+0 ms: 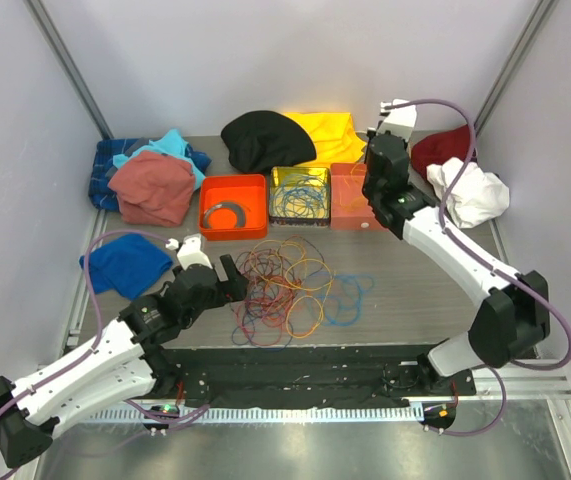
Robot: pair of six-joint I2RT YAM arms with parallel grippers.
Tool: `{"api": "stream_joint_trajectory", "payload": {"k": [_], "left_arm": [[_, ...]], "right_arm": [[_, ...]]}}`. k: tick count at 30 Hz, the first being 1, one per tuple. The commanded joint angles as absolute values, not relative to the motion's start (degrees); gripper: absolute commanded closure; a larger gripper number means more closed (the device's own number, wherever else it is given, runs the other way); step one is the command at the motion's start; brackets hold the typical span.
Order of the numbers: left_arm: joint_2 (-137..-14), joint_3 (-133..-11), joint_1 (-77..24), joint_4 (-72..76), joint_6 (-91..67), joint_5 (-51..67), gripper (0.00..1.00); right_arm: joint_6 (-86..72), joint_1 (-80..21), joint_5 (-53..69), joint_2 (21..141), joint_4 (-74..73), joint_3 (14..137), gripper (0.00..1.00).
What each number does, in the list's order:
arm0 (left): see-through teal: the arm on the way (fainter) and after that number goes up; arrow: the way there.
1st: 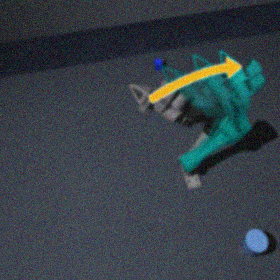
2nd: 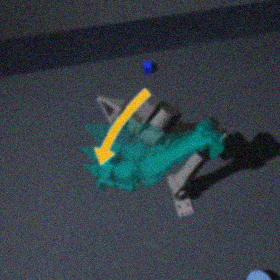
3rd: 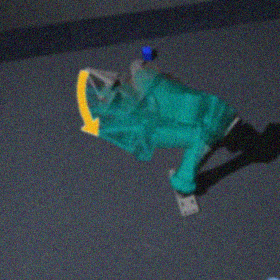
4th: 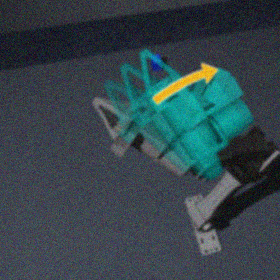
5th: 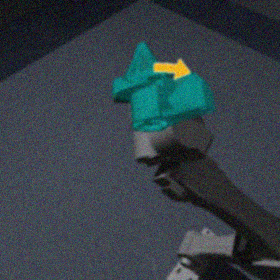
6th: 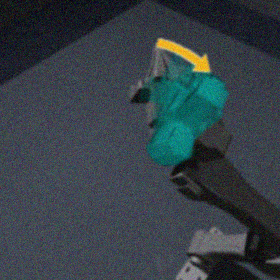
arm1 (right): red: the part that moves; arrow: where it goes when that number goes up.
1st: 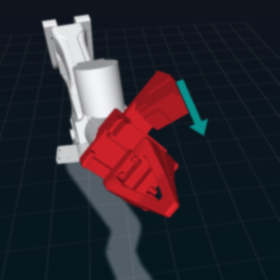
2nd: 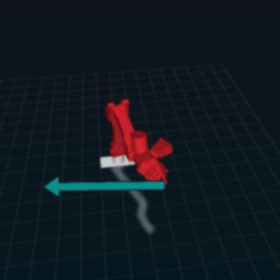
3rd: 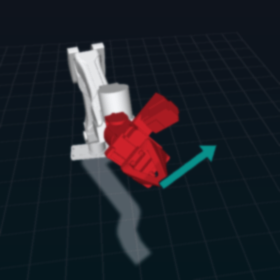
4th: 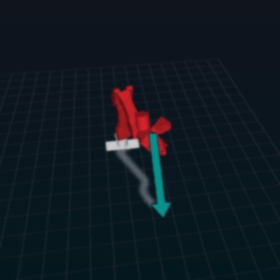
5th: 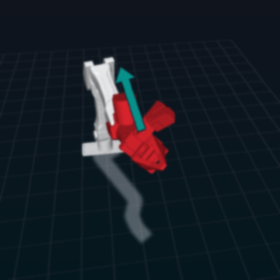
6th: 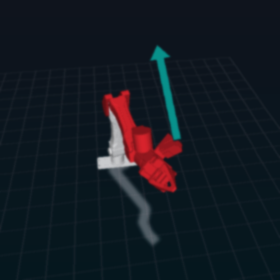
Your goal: Untangle the cables
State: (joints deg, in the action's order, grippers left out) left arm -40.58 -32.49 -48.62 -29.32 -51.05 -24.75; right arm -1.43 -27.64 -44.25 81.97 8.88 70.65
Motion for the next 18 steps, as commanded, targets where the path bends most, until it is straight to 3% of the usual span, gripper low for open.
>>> {"api": "stream_joint_trajectory", "payload": {"k": [1,8,18], "left_arm": [[-39.73,-32.17,-48.78,-27.25,-51.86,-25.05,0.07],[-38.41,-31.64,-48.78,-28.74,-52.38,-25.66,0.07],[-37.79,-30.76,-48.78,-29.36,-52.65,-25.40,0.07]], "right_arm": [[2.45,-27.95,-45.79,86.47,14.94,77.60,0.99],[2.91,-27.69,-45.44,95.35,15.83,84.02,0.99],[-4.39,-27.42,-46.06,96.41,17.40,70.58,0.99]]}}
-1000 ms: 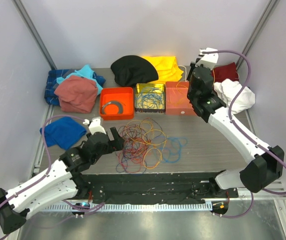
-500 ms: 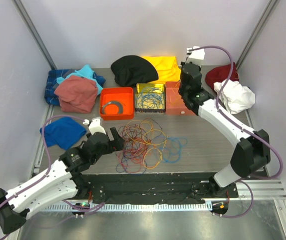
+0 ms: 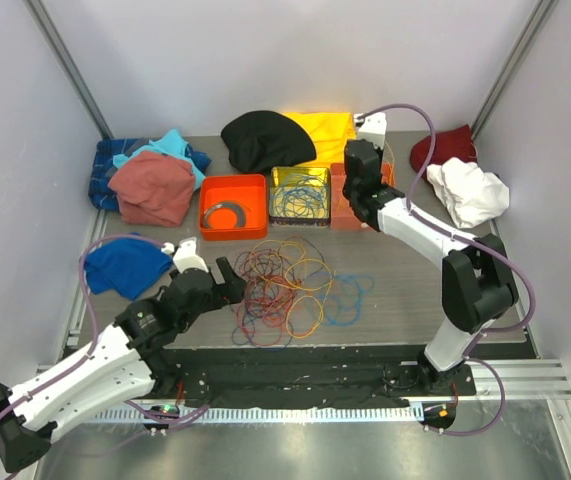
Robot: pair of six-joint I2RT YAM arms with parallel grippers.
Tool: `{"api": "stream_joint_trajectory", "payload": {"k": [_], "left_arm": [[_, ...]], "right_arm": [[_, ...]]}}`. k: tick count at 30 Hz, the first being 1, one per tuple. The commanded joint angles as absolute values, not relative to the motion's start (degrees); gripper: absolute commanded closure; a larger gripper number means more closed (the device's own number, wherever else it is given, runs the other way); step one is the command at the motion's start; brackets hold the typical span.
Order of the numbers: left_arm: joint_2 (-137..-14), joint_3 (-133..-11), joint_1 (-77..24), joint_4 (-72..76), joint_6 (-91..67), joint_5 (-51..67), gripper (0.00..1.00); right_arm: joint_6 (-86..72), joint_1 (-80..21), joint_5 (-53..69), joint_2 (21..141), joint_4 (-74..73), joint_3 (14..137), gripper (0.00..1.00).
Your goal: Untangle the cables
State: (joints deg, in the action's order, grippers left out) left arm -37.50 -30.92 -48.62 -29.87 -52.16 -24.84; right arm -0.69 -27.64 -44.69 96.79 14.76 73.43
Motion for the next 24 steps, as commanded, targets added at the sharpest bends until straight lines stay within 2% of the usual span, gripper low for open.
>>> {"api": "stream_joint_trajectory", "payload": {"k": [1,8,15,24], "left_arm": [[-37.97,-30.76,-48.78,-29.18,-52.56,-25.23,0.07],[-38.85,-30.59,-48.78,-28.39,-53.00,-24.00,0.07],[-37.09,-29.62,-48.69,-28.56,-53.52,-23.82,0.07],[-38.23,-29.53,-48.69,-27.77,-53.79,-23.11,0.07]], "right_arm": [[-4.57,-27.42,-45.88,96.68,17.32,70.05,0.99],[-9.22,-25.40,-41.58,101.42,10.74,70.31,0.99],[-16.96,-21.28,-25.96,103.10,1.42,73.04,0.99],[-24.34,-20.04,-7.57,102.04,5.44,71.54,0.99]]}}
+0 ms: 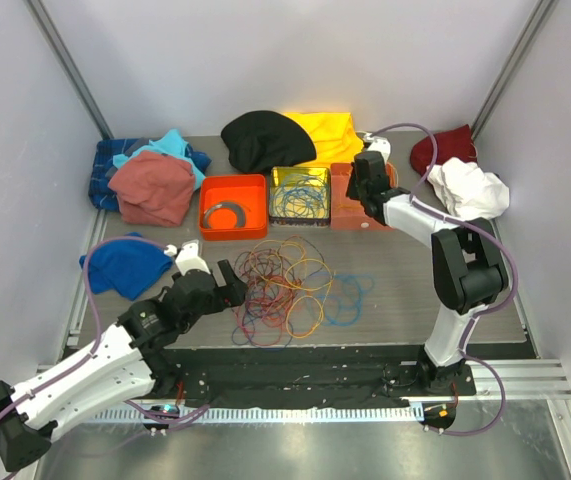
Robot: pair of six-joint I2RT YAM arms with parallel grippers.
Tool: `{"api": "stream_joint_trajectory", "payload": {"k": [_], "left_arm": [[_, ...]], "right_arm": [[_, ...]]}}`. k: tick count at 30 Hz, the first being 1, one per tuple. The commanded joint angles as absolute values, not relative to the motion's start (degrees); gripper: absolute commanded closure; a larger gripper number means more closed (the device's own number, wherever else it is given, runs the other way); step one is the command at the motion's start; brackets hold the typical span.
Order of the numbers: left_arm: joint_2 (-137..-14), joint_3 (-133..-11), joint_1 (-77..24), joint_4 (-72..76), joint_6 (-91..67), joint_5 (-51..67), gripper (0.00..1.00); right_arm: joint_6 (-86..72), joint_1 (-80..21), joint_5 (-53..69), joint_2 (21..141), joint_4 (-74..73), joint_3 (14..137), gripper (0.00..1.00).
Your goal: Untangle the cables
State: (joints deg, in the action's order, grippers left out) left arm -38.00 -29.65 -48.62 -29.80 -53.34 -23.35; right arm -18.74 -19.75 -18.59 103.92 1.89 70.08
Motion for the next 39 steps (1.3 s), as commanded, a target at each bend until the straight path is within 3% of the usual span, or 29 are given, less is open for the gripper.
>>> {"api": "stream_joint_trajectory", "payload": {"k": [1,14,15,19,22,30,34,36,39], "left_arm": [[-38.23,-29.53,-48.78,-27.86,-53.70,-23.12,0.07],[-38.41,-29.97,-48.78,-28.04,-52.56,-23.82,0.07],[-38.41,-30.06,-48.78,-28.12,-52.47,-23.91,0.07],[-38.15,-30.06,-48.78,-28.04,-52.38,-24.08,0.07],[-38.23,-30.06,-48.78,-28.04,-52.29,-24.08,0.07],[-38.58,-30.41,-48.78,-27.51,-51.94,-23.82,0.07],[-38.67,-30.32,-48.78,-27.33,-52.12,-23.47,0.07],[-38.24,-30.32,-48.78,-27.33,-51.94,-23.82,0.07],[-37.79,-30.67,-48.78,-27.86,-51.33,-25.22,0.07]], "right_arm": [[-25.30,-20.13,-6.60,102.04,5.80,71.63,0.99],[-30.94,-19.60,-1.32,104.15,7.65,71.45,0.99],[-30.76,-19.16,-1.67,104.41,6.25,71.72,0.97],[-28.57,-18.72,-3.60,104.42,1.15,72.69,0.73],[-27.43,-18.72,-6.41,102.75,-2.36,72.68,0.64],[-24.26,-18.72,-15.99,97.04,-13.35,73.83,0.58],[-25.57,-18.90,-17.15,88.88,-12.06,67.52,0.61],[-25.84,-19.33,-10.66,78.09,-1.01,57.29,0.60],[-23.57,-23.01,-5.38,65.88,10.72,48.45,0.50]]}}
